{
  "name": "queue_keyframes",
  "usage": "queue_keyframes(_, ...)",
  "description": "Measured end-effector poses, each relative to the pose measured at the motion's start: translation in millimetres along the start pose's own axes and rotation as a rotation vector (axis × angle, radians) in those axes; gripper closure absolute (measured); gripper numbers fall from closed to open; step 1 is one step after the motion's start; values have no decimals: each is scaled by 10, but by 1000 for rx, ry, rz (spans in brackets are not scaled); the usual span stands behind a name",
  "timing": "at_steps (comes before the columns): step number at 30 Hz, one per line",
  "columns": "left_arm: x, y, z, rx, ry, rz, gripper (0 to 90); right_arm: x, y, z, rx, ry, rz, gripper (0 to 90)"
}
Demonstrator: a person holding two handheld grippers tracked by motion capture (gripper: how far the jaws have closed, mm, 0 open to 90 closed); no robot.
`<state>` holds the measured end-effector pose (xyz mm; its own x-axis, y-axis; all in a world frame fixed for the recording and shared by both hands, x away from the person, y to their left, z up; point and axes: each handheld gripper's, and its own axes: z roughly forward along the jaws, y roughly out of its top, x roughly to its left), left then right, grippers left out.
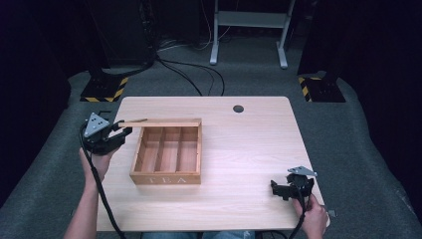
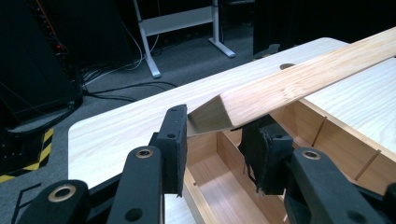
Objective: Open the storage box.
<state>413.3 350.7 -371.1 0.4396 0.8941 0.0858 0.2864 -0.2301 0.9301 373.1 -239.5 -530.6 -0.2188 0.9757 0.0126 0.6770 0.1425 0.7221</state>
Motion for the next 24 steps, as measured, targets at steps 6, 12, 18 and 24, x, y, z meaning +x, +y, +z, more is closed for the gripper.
queue_keyframes(6, -49, -83, -44, 1, 6, 6, 604, 0, 0, 1, -1, 0, 1, 0)
queue_keyframes(12, -104, -219, -85, -1, 7, 15, 601, 0, 0, 0, 0, 0, 1, 0)
queue_keyframes(18, -155, -328, -113, 9, 13, 21, 599, -8, -3, -6, 7, 7, -13, 0)
queue_keyframes(24, -186, -438, -128, 16, 12, 19, 595, -9, -3, -6, 8, 8, -15, 0)
